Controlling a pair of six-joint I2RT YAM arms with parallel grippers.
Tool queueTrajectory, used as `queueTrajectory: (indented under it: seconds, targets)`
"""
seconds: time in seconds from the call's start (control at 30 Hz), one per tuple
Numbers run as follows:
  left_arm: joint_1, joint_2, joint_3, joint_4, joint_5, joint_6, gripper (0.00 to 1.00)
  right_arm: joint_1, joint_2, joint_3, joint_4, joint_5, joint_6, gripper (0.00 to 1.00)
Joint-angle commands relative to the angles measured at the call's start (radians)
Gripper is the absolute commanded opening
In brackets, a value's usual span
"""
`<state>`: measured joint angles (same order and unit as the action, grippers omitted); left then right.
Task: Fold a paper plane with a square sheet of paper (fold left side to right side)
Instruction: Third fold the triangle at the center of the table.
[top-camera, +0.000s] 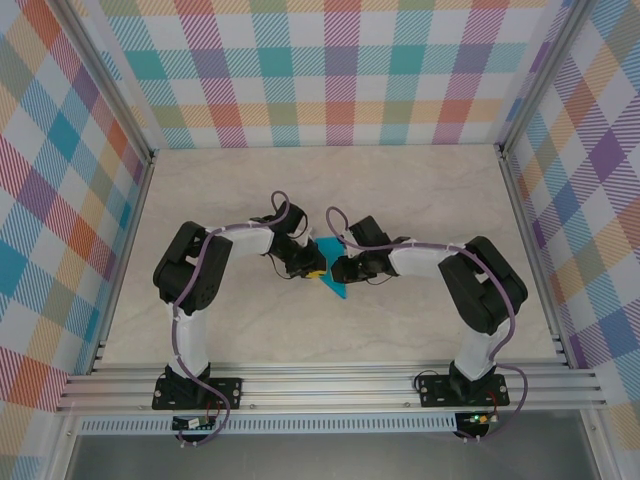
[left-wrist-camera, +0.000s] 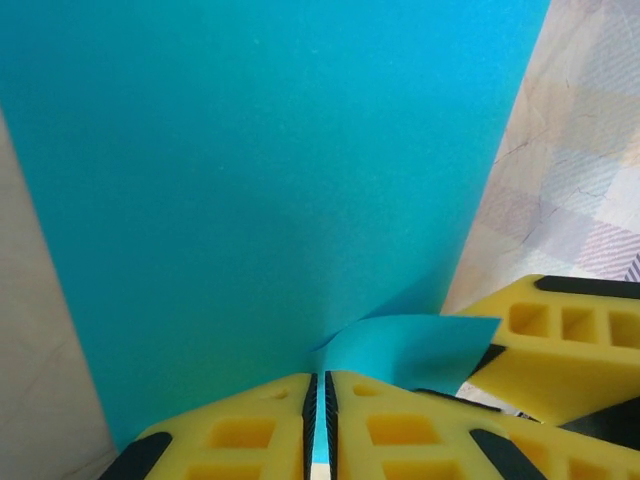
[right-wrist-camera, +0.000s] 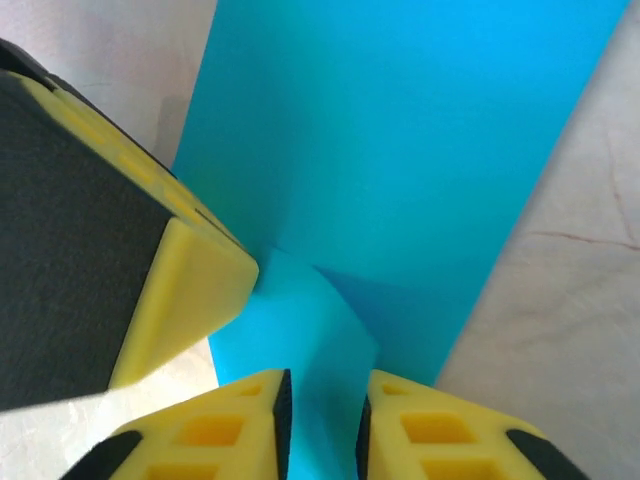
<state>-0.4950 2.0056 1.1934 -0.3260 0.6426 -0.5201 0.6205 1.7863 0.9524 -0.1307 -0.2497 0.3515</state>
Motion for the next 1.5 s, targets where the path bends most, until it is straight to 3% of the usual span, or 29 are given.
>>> queueTrajectory:
  seconds: [0.0,0.17,0.3,0.43,0.93,1.47]
  targets:
    - [0.003,0.067,-0.055,-0.032,-0.09,0.023,0.14,-0.028,-0.079,0.044,-0.109,-0.027,-0.016,0.31]
    - [0.003,0.064,-0.059,-0.031,-0.096,0.023,0.13,-0.03,-0.136,0.069,-0.186,-0.089,-0.042,0.38]
    - [0.003,0.061,-0.056,-0.036,-0.098,0.023,0.13,-0.024,-0.121,0.057,-0.171,-0.261,-0.009,0.32]
    - [0.003,0.06,-0.056,-0.037,-0.104,0.023,0.13,-0.008,-0.071,0.038,-0.113,-0.334,0.053,0.29]
    - [0.003,0.064,-0.045,-0.045,-0.111,0.026,0.13,0.003,0.074,0.065,-0.181,-0.312,0.073,0.28]
    - [0.003,0.077,-0.037,-0.053,-0.125,0.032,0.12,0.003,0.073,0.013,-0.242,-0.295,0.081,0.24]
